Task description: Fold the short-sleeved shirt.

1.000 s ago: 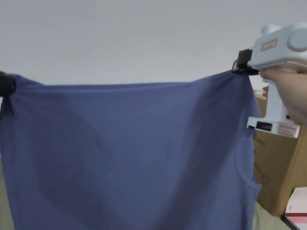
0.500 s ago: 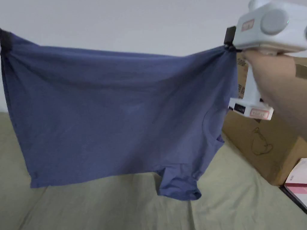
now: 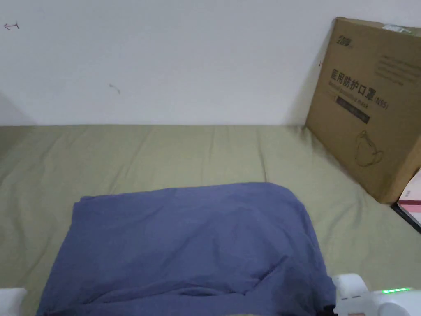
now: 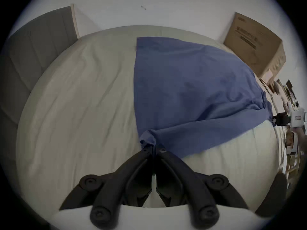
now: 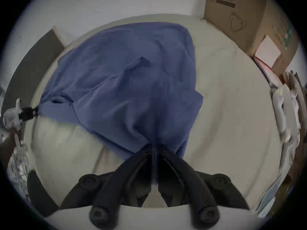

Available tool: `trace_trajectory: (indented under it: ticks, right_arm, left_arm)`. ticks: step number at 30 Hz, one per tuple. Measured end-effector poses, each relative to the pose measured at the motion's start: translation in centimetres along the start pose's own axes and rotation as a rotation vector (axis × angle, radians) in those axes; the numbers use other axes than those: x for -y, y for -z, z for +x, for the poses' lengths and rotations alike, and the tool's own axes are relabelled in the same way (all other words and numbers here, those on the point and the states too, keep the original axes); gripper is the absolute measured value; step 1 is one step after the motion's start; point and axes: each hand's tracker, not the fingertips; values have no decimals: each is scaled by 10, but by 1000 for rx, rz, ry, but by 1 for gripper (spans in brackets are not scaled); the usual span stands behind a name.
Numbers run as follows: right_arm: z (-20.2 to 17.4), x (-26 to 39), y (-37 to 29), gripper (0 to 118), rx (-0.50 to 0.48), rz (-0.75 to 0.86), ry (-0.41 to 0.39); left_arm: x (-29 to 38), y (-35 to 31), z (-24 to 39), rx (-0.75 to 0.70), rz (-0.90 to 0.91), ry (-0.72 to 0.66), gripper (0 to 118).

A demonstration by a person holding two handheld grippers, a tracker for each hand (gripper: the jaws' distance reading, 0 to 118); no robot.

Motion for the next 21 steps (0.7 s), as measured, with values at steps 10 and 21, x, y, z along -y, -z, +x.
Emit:
trace_trajectory:
  ticks: [10, 21]
  right_arm:
    - [8, 101, -75, 4, -31, -93, -56]
    - [-1, 137, -110, 37, -9, -98, -20]
  left_arm:
    - [79, -95, -1, 57, -130, 159, 2]
    - [109, -148, 1, 83, -126, 187, 23]
